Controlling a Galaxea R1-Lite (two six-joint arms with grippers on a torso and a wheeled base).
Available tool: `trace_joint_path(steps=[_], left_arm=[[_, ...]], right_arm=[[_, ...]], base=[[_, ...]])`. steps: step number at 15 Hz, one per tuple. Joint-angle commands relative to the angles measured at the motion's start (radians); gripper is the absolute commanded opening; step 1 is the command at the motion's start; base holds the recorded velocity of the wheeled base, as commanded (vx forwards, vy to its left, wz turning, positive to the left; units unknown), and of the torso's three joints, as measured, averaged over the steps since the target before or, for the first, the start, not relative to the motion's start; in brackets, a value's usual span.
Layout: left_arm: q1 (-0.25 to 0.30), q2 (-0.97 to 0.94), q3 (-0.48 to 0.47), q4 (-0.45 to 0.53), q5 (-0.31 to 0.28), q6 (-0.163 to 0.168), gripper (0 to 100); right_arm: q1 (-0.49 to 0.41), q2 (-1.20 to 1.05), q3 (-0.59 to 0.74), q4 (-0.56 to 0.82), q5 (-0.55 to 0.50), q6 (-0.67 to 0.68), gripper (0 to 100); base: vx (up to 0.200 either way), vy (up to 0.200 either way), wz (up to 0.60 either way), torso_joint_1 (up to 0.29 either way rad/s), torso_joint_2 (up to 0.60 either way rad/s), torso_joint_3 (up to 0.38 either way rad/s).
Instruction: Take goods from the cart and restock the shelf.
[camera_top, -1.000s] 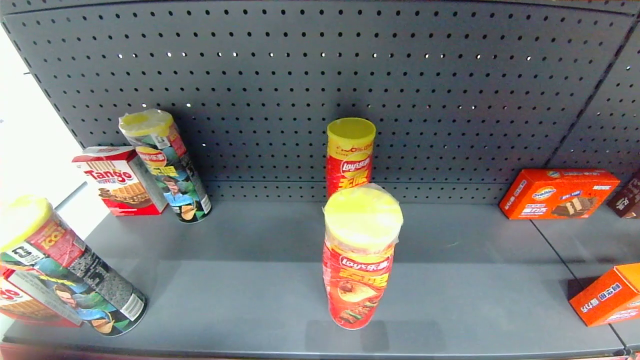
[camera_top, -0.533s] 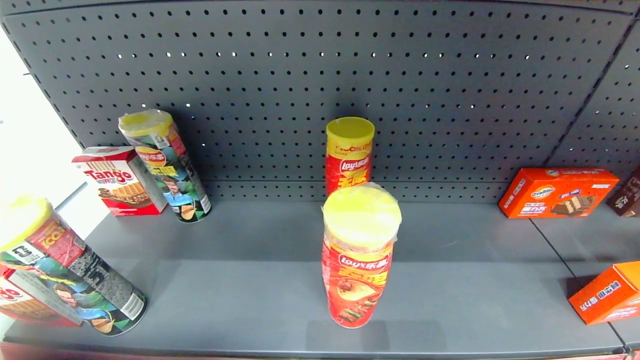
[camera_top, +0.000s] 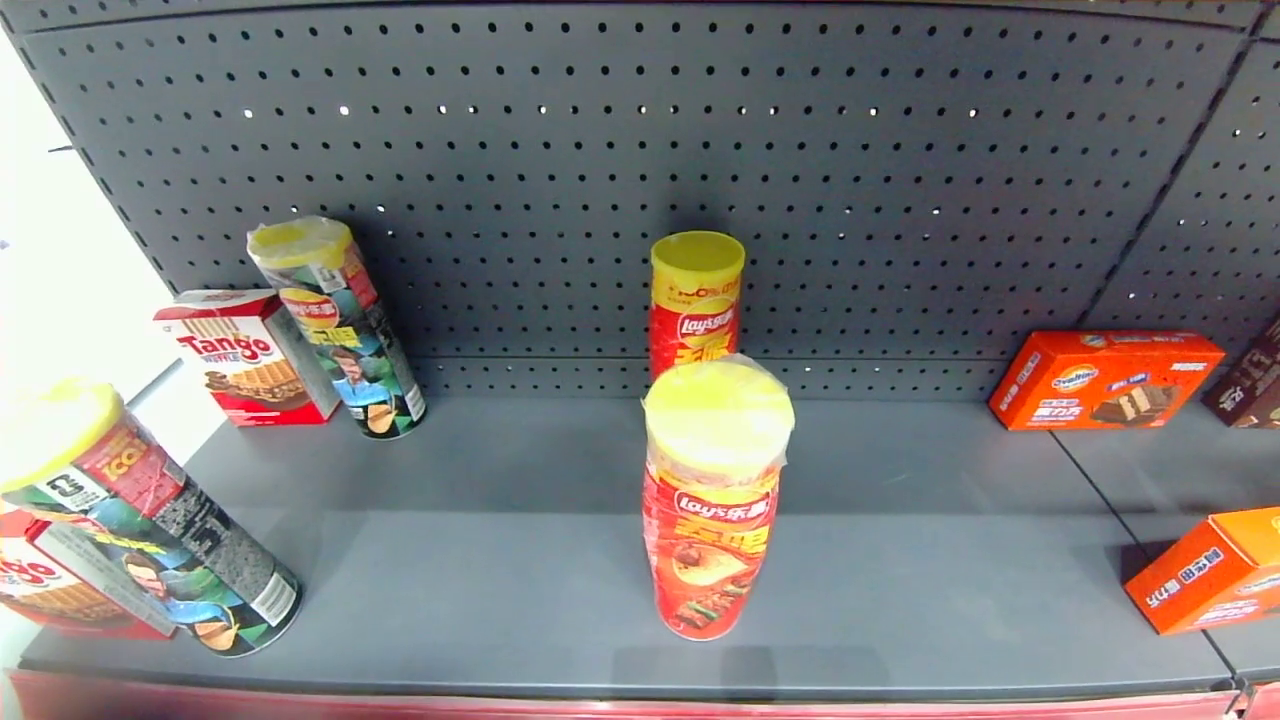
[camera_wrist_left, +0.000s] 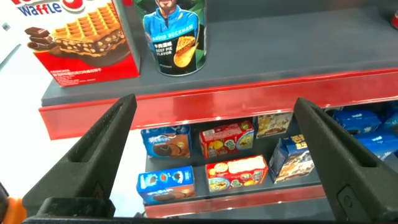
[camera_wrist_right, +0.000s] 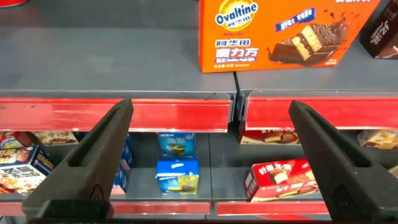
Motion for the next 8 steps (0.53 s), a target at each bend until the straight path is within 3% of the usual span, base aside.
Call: trace_joint_path(steps=[1,4,6,8], left_arm=[[0.0,0.001,0.0,0.0,0.001,-0.001,100],[0.0,0.001,0.0,0.0,0.001,-0.001,100],[0.0,0.001,0.0,0.0,0.002,-0.004,100],[0.0,0.001,0.0,0.0,0.002,-0.006,100]], right_arm=[[0.0,0.003,0.0,0.0,-0.001,0.0,100],[0.0,0.003,0.0,0.0,0.001,0.0,100],[0.0,0.003,0.0,0.0,0.001,0.0,100],[0.0,0.003,0.0,0.0,0.001,0.0,100]], base=[[0.0,0.0,0.0,0.0,0.0,0.0],[0.0,0.0,0.0,0.0,0.0,0.0],[-0.2,0.0,0.0,0.01,0.01,-0.007],[0.0,0.0,0.0,0.0,0.0,0.0]])
